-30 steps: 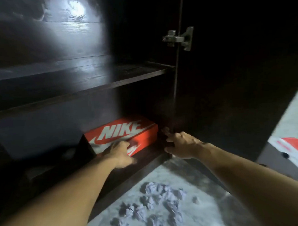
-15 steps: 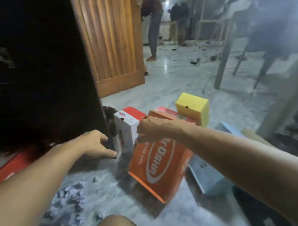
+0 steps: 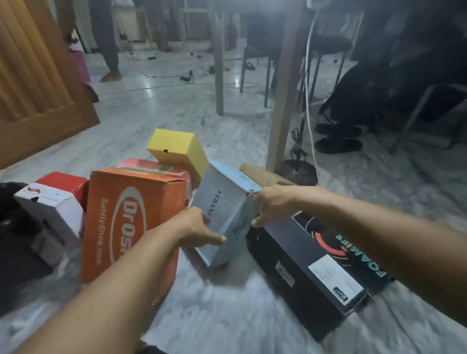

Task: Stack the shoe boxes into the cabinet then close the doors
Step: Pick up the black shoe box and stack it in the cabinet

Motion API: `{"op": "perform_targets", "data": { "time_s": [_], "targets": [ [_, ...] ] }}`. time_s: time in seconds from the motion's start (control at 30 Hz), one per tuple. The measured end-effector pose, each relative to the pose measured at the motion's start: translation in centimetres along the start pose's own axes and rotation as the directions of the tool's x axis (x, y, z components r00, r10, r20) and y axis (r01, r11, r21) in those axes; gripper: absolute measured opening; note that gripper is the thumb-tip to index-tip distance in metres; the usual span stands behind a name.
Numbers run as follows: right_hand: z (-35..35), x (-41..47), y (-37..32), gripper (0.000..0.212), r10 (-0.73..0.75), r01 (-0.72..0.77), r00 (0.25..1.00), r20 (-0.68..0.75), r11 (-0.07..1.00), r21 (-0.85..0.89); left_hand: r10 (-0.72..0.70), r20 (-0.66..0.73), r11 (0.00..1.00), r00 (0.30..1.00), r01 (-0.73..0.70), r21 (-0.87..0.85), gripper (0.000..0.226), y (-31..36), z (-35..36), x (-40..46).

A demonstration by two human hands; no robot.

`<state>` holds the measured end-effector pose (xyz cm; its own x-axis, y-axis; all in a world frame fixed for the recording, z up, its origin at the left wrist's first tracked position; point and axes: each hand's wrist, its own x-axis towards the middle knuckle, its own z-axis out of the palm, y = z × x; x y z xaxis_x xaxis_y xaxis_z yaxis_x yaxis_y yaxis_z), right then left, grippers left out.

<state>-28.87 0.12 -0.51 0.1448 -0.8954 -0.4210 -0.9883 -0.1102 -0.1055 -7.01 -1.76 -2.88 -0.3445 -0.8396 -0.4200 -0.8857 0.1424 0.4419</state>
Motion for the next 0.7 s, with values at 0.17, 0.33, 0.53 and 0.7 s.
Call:
{"op": "perform_targets", "data": {
  "time_s": [0.17, 0.33, 0.53, 0.7],
  "targets": [
    [5.1, -2.5, 7.8, 0.052, 0.235, -0.237, 0.967, 0.097, 0.971, 0.011, 0.082, 0.05, 0.995, 0.995, -0.079, -0.066, 0.072, 5.0, 6.1, 3.0],
    [11.1, -2.5, 11.0, 0.077, 0.351, -0.374, 0.924, 0.153, 0.912, 0.169, 0.081, 0.076, 0.994, 0.994, -0.075, -0.078, 0.067, 6.4, 10.7, 5.5],
    [16.8, -1.0, 10.8, 0.136, 0.429, -0.459, 0.886, 0.176, 0.865, 0.202, 0.052, 0.105, 0.994, 0.993, -0.042, -0.1, 0.073, 6.5, 12.4, 7.7],
    [19.0, -1.1, 10.1, 0.12, 0.436, -0.442, 0.897, 0.079, 0.889, 0.115, 0.005, 0.092, 0.993, 0.996, 0.006, -0.118, 0.056, 5.8, 12.7, 9.1]
  ]
}}
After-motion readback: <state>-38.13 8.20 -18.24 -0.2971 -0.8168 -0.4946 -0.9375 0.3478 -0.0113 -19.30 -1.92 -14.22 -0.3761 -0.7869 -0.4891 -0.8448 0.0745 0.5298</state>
